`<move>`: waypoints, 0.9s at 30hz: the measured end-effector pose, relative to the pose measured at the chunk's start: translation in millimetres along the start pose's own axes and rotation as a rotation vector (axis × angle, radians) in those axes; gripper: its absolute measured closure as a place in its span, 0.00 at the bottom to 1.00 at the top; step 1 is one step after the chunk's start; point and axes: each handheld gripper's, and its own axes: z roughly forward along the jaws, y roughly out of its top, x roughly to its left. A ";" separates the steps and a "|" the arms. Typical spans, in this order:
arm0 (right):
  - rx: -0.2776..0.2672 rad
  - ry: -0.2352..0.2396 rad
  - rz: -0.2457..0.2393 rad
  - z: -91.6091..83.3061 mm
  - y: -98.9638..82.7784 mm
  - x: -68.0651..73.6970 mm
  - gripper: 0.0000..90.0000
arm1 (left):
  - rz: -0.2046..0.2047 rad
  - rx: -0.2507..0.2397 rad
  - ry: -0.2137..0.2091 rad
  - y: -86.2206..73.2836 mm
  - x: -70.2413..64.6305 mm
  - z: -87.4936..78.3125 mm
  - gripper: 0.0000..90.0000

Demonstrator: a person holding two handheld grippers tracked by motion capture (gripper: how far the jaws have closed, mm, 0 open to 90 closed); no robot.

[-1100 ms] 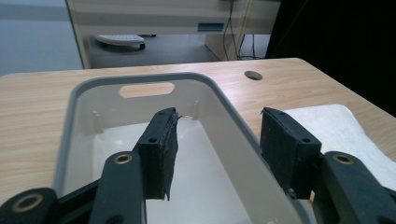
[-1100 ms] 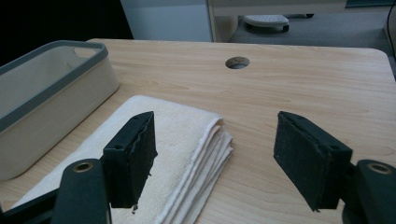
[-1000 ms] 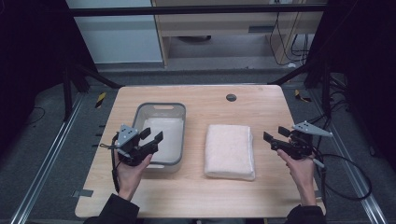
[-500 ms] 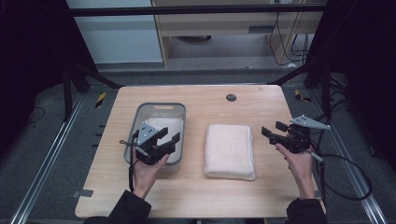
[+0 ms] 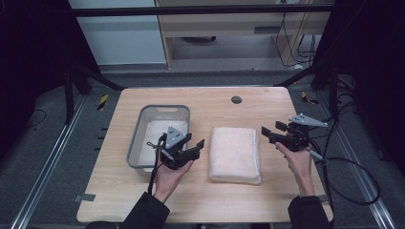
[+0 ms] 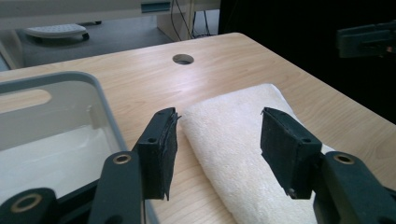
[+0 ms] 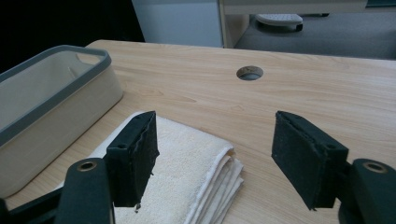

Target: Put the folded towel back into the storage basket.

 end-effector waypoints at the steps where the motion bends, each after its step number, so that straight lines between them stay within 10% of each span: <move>1: 0.000 0.000 0.000 0.0 0.0 0.0 0.35 | 0.004 0.004 -0.003 -0.4 -1.8 1.8 0.50; 27: 0.087 -0.016 -0.004 35.8 -15.1 -4.7 0.33 | 0.019 0.127 -0.039 -28.7 -41.3 55.4 0.44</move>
